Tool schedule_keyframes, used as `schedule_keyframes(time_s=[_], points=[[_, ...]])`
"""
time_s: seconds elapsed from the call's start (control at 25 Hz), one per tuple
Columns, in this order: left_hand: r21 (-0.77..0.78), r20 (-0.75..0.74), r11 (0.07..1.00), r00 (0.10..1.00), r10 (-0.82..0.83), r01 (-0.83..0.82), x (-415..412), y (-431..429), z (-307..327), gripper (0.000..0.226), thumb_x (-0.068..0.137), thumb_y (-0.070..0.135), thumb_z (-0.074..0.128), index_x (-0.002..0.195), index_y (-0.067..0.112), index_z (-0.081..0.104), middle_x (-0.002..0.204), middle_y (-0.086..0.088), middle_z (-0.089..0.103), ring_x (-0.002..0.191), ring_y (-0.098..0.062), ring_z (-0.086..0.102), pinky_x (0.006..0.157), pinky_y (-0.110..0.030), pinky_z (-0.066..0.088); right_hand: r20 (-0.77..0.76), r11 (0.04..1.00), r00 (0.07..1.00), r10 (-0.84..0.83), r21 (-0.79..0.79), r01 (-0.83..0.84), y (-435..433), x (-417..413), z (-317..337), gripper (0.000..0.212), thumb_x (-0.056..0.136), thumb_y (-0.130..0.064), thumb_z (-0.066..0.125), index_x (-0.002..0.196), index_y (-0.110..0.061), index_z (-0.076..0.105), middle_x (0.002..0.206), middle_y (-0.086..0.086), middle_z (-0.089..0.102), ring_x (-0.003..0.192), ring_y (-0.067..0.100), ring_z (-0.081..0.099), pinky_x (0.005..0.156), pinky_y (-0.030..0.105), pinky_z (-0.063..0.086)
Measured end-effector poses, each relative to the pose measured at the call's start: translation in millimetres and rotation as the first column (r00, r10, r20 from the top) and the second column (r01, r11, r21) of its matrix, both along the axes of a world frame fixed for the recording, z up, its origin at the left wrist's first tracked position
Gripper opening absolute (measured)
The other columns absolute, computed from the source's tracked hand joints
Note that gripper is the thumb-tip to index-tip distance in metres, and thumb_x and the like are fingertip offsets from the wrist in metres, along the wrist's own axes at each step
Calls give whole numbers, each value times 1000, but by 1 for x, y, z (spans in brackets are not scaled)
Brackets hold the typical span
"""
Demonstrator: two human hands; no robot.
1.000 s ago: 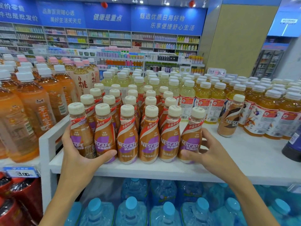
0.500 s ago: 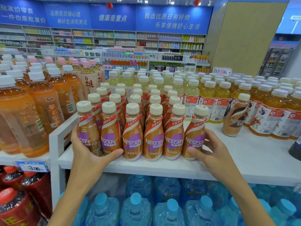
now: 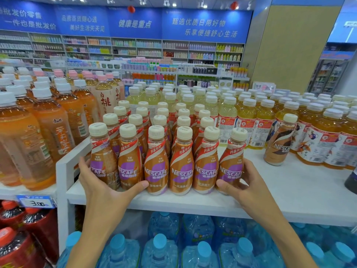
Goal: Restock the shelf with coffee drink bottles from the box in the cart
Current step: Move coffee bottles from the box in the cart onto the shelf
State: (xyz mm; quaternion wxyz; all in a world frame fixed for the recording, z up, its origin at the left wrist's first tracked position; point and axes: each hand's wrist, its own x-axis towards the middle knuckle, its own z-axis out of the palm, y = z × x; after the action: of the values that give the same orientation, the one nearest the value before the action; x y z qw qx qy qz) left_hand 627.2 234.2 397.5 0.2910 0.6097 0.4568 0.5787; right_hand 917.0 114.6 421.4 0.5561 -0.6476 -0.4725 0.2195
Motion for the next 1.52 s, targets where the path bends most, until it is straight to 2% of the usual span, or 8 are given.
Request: schedule_keyframes(time_s=[0.08,0.2,0.56,0.68,0.84,1.12,1.2,1.52], points=[[-18,-7,1000,1000,-9,9,9,-7,3,152,39,47,96,156,35,-1,159,6,18,148,-18,24,117,-53,31,-34,1000,999,4,12,-4,4,-4,0,88,67,-33,87,140,-40,38,128,-23,57,110,-9,60,79,11,54],[-52,-30,998,999,15,-17,18,-12,3,160,36,51,94,155,38,-12,162,12,6,152,-18,10,121,-54,22,-59,998,998,-34,56,37,10,-10,-2,100,60,-38,87,144,-38,33,132,-20,54,116,-3,58,83,15,53],[-97,-32,994,998,54,-57,20,-10,4,161,34,54,92,154,40,-13,160,12,5,151,-19,9,121,-56,21,-58,1000,998,13,-13,-14,9,-10,-2,85,73,-30,83,138,-43,30,122,-31,54,102,-19,58,75,10,52],[-95,-41,994,998,53,-57,20,-11,4,158,37,54,92,153,43,-15,160,13,5,151,-20,10,120,-57,23,-59,1000,998,6,-20,-7,8,-10,-3,86,72,-33,82,140,-42,30,123,-29,55,105,-14,60,82,15,51],[-86,-52,994,996,66,-70,19,-11,3,156,38,56,92,152,43,-14,159,15,7,151,-20,11,119,-58,24,-44,999,999,2,-50,-4,7,-9,-2,79,80,-29,80,138,-44,29,123,-32,51,105,-17,57,74,9,51],[-63,-32,997,999,39,-41,11,-14,-3,153,44,47,94,155,41,-11,161,15,9,151,-15,14,119,-54,27,-32,997,999,-25,-68,22,-9,-7,-2,88,80,-19,83,150,-37,32,140,-20,50,124,0,54,98,19,46],[-58,-28,998,999,32,-34,10,-20,-7,151,47,42,95,156,39,-9,161,14,9,151,-14,15,120,-51,27,5,991,994,-106,-79,106,-19,-12,-5,86,84,-17,80,152,-34,30,143,-17,47,129,5,50,111,31,43],[15,-77,986,983,164,-164,14,-55,-20,100,77,35,80,157,28,21,158,6,26,137,-4,31,108,-31,32,292,976,939,-179,-70,208,-58,-20,-22,48,96,-29,65,139,-40,47,138,-23,51,119,-2,48,105,23,41]])
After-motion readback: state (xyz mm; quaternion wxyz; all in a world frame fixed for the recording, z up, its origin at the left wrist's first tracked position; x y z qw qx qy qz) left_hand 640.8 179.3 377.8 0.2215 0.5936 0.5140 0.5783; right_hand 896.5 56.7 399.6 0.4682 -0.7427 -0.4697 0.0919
